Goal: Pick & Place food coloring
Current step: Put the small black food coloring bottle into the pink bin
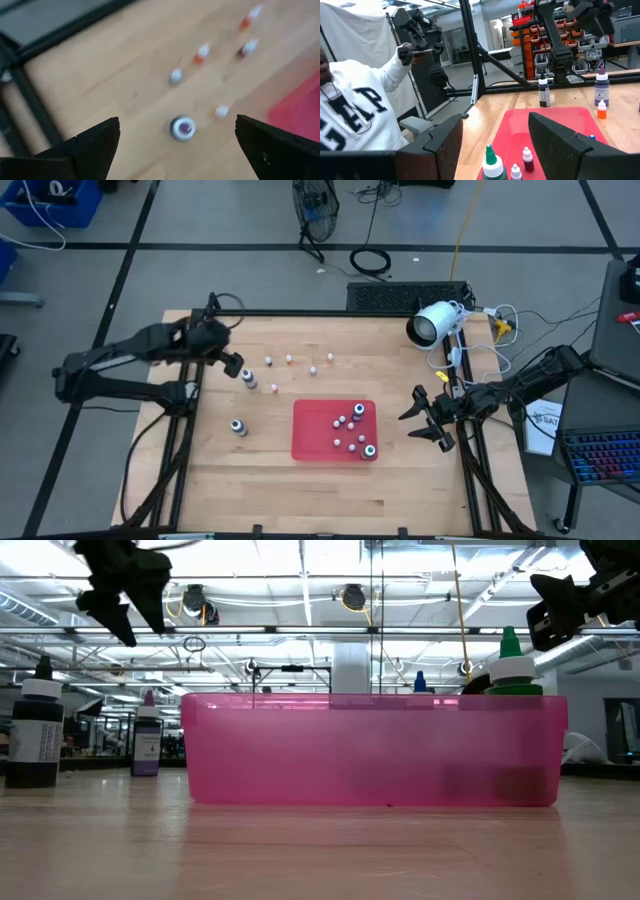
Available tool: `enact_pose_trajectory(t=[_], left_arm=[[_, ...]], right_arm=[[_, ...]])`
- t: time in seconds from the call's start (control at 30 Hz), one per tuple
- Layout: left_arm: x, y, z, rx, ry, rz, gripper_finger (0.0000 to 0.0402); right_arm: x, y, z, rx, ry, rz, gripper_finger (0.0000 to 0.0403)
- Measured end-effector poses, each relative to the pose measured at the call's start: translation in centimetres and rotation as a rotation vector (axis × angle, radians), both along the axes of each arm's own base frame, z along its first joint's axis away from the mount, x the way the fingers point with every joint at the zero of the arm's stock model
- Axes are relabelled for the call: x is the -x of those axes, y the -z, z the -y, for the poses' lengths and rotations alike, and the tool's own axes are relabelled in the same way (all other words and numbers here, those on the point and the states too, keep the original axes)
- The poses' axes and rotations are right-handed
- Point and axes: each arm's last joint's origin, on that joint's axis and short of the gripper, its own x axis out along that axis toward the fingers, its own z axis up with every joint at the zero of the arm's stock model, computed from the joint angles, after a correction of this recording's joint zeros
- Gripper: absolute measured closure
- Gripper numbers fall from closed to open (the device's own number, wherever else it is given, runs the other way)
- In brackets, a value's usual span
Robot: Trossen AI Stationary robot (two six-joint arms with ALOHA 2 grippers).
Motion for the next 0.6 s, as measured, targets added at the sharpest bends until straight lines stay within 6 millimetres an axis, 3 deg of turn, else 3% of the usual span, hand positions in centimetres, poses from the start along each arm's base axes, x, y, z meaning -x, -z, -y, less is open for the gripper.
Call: enact_pose_trajectory(t=[0.2,0.6], left_arm=[[-2.9,0.8,-1.3,0.067,0.103,-0.239,0.0009],[-6.1,6.6,-2.2,0.219,0.273,-0.443,0.0009]], right_arm=[[0.0,0.0,0.0,0.0,0.0,0.0,0.019],[0.0,0.0,0.0,0.0,0.0,0.0,0.019]])
